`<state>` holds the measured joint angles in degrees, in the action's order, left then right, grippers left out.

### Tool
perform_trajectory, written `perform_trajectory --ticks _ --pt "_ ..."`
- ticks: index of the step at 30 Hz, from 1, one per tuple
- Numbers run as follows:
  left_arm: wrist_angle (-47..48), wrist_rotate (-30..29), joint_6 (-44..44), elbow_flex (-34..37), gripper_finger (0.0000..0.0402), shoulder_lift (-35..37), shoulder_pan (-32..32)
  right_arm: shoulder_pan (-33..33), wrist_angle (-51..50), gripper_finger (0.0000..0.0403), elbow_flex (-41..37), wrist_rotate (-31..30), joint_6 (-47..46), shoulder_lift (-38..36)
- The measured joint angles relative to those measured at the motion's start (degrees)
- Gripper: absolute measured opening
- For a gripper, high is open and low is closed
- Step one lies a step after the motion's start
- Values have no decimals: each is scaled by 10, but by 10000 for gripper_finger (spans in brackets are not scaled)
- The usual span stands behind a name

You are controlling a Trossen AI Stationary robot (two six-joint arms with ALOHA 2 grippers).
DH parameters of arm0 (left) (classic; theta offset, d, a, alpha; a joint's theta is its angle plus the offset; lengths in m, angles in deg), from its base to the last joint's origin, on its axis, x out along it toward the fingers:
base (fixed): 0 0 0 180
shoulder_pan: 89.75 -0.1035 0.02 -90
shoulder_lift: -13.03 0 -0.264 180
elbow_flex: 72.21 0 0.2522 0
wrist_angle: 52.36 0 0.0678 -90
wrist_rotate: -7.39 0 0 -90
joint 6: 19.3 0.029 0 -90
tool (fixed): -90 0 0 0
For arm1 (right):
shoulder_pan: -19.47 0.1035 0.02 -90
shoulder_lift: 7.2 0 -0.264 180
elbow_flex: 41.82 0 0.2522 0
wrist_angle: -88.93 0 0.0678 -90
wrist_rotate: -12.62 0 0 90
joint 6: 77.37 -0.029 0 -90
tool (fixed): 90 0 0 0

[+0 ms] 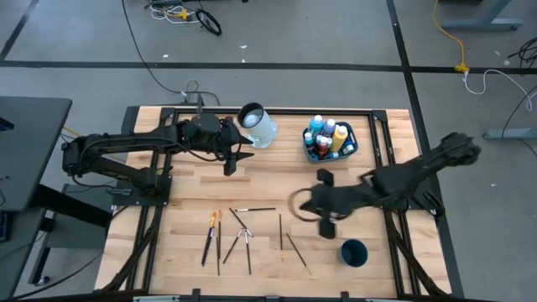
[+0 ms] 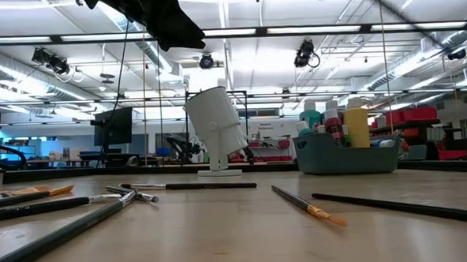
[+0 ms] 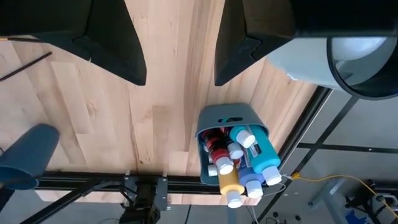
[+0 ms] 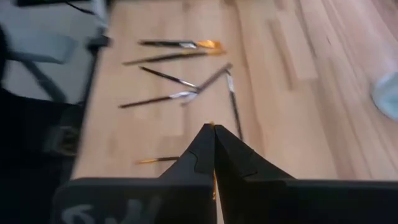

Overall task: Pick & Place Paint Supplies
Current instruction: Put the gold paintbrush into the blue cup

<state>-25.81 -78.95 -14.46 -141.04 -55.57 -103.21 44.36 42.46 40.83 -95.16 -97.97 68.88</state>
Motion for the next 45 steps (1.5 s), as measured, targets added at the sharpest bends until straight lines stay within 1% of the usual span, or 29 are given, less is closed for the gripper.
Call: perform_trajectory --ticks 6,9,13,15,20,24,27,29,33,36,39,45 --pt "-15 0 -2 0 198 0 0 61 60 0 -83 -18 9 -129" --pt "-26 0 -19 0 198 0 0 83 103 0 -142 -18 12 -184" --pt "-35 0 -31 0 198 0 0 101 215 0 -230 4 0 -244" --pt "-34 0 -31 0 198 0 0 105 254 0 -262 21 -4 -266" --pt "-37 0 -35 0 198 0 0 115 270 0 -285 27 -6 -314" --pt "-37 0 -61 0 198 0 0 129 268 0 -298 85 -32 -324" --pt "-37 0 -77 0 198 0 0 143 281 0 -318 80 -25 -319" --pt "-38 -1 -78 0 198 0 0 149 305 0 -346 77 -29 -310" --pt "-43 -24 -87 0 198 0 0 159 425 0 -405 92 -29 -294" --pt "-60 -47 -102 0 198 0 0 167 477 1 -441 132 -21 -291" --pt "-79 -52 -105 0 198 0 0 176 519 13 -462 142 -11 -291" --pt "-113 -52 -102 0 198 0 0 181 508 55 -470 139 -10 -291"
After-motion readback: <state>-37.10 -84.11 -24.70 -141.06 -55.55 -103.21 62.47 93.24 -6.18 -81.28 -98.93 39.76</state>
